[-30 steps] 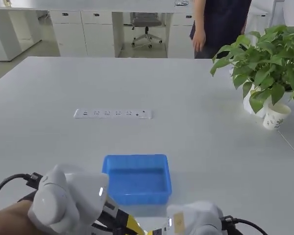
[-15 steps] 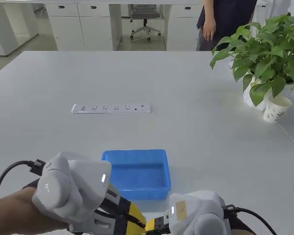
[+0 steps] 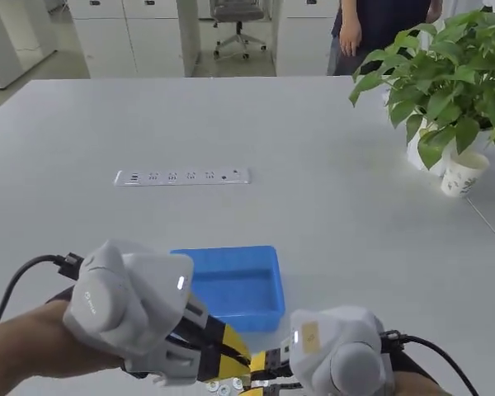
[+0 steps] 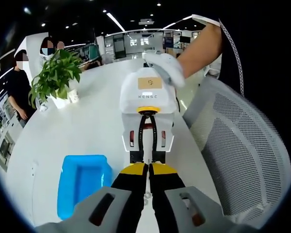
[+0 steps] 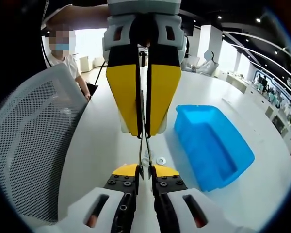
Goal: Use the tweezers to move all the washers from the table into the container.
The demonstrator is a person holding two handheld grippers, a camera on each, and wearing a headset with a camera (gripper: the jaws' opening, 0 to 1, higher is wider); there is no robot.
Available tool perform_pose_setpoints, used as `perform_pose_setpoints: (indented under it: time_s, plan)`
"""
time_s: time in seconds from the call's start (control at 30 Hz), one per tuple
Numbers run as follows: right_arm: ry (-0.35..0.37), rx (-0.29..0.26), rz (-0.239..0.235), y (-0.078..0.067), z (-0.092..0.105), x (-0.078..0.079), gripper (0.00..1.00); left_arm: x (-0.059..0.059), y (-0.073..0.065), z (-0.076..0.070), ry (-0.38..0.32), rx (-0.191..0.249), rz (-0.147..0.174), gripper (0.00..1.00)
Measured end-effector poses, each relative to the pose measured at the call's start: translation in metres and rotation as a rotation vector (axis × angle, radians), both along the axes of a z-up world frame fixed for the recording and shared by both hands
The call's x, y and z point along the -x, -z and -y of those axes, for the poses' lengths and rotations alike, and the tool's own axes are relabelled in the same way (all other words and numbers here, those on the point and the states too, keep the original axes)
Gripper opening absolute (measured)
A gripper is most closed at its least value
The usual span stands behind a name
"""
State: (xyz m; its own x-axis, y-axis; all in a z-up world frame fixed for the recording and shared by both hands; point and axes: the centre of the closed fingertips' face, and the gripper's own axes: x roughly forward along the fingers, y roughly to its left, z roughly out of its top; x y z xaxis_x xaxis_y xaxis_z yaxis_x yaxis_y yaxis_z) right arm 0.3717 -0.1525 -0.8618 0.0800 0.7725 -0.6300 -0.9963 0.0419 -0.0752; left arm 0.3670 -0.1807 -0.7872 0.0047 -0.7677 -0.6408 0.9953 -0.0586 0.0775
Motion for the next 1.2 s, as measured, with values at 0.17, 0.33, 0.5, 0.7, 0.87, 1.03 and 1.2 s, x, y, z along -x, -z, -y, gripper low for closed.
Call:
perform_pose_setpoints:
  time_s: [0.17, 0.33, 0.5, 0.7, 0.87, 1.03, 1.2]
  plan:
    - [0.005, 0.004, 0.002, 0.001, 0.002, -0.002, 0.12, -0.002, 0.001, 0.002, 0.007, -0.003, 0.001, 0.06]
    - [0.010, 0.010, 0.003, 0.003, 0.004, -0.004, 0.12, -0.004, 0.002, 0.004, 0.010, -0.004, 0.002, 0.06]
    - [0.016, 0.014, 0.003, 0.004, 0.006, -0.006, 0.12, -0.007, 0.003, 0.007, 0.012, 0.001, -0.001, 0.06]
    - [0.023, 0.018, 0.001, 0.005, 0.009, -0.009, 0.12, -0.010, 0.004, 0.010, 0.015, 0.004, -0.003, 0.06]
    - [0.026, 0.022, 0.000, 0.006, 0.011, -0.009, 0.12, -0.011, 0.006, 0.012, 0.016, 0.006, -0.010, 0.06]
    - [0.033, 0.021, -0.003, 0.007, 0.012, -0.011, 0.12, -0.012, 0.006, 0.013, 0.017, 0.009, -0.014, 0.06]
    - [0.036, 0.018, -0.006, 0.007, 0.013, -0.012, 0.12, -0.014, 0.006, 0.015, 0.016, 0.015, -0.016, 0.06]
